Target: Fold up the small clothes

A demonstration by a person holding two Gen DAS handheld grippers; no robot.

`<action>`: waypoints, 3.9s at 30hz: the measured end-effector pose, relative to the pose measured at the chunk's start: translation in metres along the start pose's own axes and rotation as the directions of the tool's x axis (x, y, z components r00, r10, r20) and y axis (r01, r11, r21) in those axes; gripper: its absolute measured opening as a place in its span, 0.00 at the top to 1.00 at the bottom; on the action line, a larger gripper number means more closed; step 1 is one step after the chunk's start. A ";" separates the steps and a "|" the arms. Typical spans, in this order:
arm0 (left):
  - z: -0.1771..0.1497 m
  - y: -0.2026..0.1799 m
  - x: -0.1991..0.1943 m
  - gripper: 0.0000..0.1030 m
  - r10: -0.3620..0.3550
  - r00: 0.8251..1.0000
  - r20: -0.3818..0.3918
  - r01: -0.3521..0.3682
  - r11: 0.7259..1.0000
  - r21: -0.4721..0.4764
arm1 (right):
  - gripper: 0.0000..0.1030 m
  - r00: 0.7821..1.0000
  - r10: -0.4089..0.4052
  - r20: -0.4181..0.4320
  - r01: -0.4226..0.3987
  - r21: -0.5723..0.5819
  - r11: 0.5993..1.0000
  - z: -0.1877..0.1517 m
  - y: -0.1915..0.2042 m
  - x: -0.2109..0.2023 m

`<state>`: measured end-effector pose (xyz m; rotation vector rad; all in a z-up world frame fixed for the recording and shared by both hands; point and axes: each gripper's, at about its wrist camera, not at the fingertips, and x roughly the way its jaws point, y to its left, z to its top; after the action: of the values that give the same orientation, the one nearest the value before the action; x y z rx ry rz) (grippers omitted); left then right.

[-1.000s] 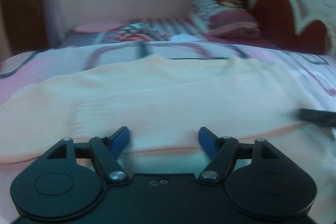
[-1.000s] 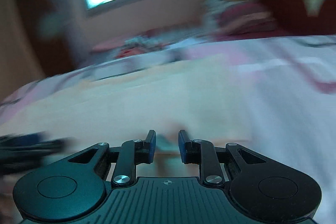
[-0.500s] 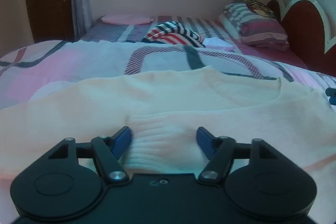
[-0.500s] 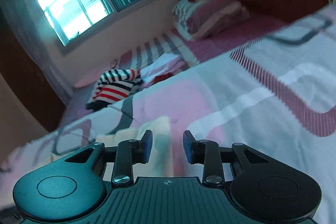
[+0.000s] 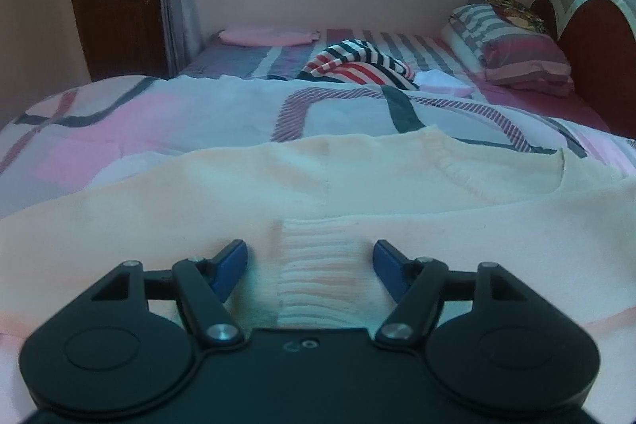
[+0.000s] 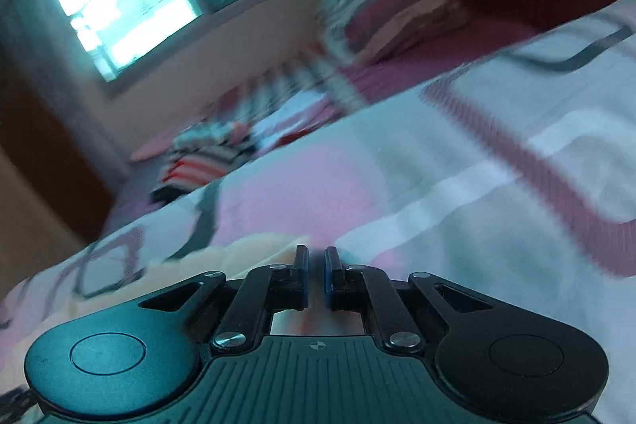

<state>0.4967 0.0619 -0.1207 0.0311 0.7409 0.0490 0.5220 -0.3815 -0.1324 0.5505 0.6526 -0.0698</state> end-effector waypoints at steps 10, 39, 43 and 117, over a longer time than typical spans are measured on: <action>-0.002 -0.041 0.007 0.24 -0.077 0.997 -0.005 0.077 0.992 0.102 | 0.96 0.996 -0.030 -0.079 0.011 -0.238 0.971 -0.011 0.033 0.017; -0.032 -0.041 -0.025 0.19 -0.125 0.992 0.007 0.123 0.982 0.145 | 0.95 0.994 0.009 -0.113 -0.037 -0.256 0.966 -0.069 0.038 -0.062; -0.034 -0.043 -0.025 0.17 -0.128 0.992 0.008 0.125 0.981 0.148 | 0.96 0.994 -0.010 -0.104 -0.016 -0.244 0.970 -0.079 0.035 -0.059; -0.039 -0.100 -0.054 0.47 -0.351 0.935 0.057 0.332 0.918 0.215 | 0.29 0.983 0.162 -0.086 -0.161 0.020 0.987 -0.074 0.074 -0.078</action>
<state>0.4345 -0.0404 -0.1176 0.0968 0.6457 -0.3616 0.4359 -0.2895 -0.1006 0.6201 0.6912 0.1030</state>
